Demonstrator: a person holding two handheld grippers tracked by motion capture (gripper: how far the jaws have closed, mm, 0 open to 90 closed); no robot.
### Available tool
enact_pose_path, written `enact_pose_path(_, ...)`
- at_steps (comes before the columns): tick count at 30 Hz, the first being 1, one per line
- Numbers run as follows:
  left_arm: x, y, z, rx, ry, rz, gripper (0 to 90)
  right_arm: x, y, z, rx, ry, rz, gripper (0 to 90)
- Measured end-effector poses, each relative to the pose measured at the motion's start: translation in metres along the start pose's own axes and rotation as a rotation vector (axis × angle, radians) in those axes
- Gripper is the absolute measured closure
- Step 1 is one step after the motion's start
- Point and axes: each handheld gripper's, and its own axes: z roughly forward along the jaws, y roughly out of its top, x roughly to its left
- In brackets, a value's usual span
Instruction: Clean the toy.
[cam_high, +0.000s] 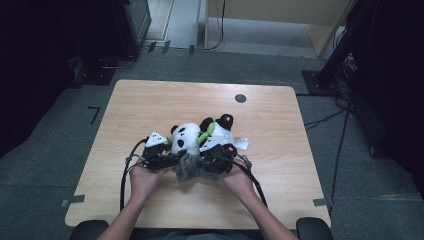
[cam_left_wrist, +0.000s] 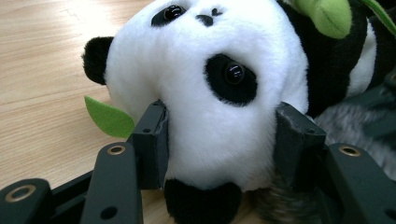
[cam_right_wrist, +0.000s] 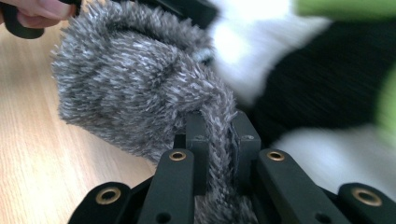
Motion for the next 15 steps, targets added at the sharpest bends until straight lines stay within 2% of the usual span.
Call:
enact_pose_path(4, 0.0, 0.0, 0.0, 0.0, 0.0, -0.001, 44.3, -0.006, -0.007, -0.01, -0.014, -0.01, 0.02, 82.2)
enact_pose_path(10, 0.002, 0.001, 0.0, 0.003, -0.011, -0.004, 44.3, -0.007, -0.015, -0.022, -0.018, -0.033, 0.009, 82.3)
enact_pose_path(15, 0.003, 0.002, 0.0, 0.01, -0.011, -0.003, 44.5, -0.013, -0.025, -0.039, -0.037, -0.058, 0.049, 82.2)
